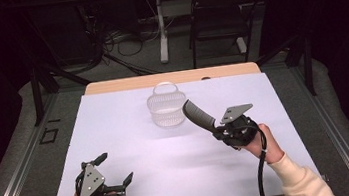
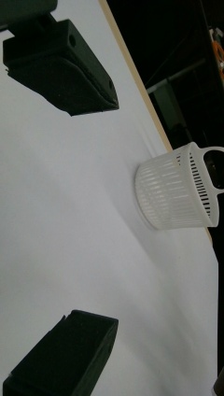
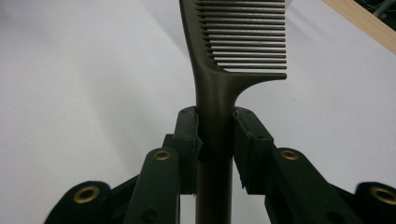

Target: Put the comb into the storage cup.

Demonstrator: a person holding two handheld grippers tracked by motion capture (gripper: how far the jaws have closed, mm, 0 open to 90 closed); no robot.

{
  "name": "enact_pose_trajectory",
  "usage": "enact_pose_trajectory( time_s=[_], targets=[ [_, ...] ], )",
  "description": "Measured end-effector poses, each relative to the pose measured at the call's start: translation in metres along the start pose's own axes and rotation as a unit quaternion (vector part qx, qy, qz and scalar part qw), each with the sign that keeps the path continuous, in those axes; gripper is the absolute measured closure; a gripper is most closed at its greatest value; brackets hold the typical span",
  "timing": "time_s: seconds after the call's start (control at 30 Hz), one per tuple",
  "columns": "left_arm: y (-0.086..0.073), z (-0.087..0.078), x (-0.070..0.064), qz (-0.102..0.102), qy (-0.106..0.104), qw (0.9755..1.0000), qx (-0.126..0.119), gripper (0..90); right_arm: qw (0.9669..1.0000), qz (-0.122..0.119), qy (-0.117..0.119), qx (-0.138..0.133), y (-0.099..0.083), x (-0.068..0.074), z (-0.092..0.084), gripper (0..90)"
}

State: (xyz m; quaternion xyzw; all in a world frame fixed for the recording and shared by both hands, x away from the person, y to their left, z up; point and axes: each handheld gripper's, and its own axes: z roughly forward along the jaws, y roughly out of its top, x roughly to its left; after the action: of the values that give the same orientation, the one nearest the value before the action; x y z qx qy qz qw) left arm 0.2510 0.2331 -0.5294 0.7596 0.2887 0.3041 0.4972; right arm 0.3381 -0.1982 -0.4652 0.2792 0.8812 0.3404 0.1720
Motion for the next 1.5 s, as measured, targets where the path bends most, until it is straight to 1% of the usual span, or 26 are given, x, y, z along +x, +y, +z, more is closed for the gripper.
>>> enact_pose_trajectory(
  time_s=[0.3,0.87,1.13,1.27,1.5],
  targets=[
    [0.000,0.000,0.000,-0.002,-0.001,1.0000,0.007,0.1,0.9999,0.004,-0.009,-0.012,0.000,-0.002,-0.002,72.4],
    [0.001,0.000,0.000,-0.004,-0.001,1.0000,0.007,0.2,0.9993,0.009,-0.022,-0.028,0.004,-0.008,-0.004,72.4],
    [0.000,0.000,0.001,-0.005,-0.002,1.0000,0.004,0.2,0.9992,0.002,-0.025,-0.030,0.008,-0.008,-0.003,72.4],
    [0.000,0.000,0.001,-0.004,-0.002,1.0000,0.002,0.2,0.9992,0.003,-0.026,-0.031,0.011,-0.010,-0.001,72.4],
    [0.000,0.000,0.000,-0.004,-0.003,1.0000,-0.002,0.2,0.9991,-0.009,-0.027,-0.031,0.019,-0.009,0.000,72.4]
  ],
)
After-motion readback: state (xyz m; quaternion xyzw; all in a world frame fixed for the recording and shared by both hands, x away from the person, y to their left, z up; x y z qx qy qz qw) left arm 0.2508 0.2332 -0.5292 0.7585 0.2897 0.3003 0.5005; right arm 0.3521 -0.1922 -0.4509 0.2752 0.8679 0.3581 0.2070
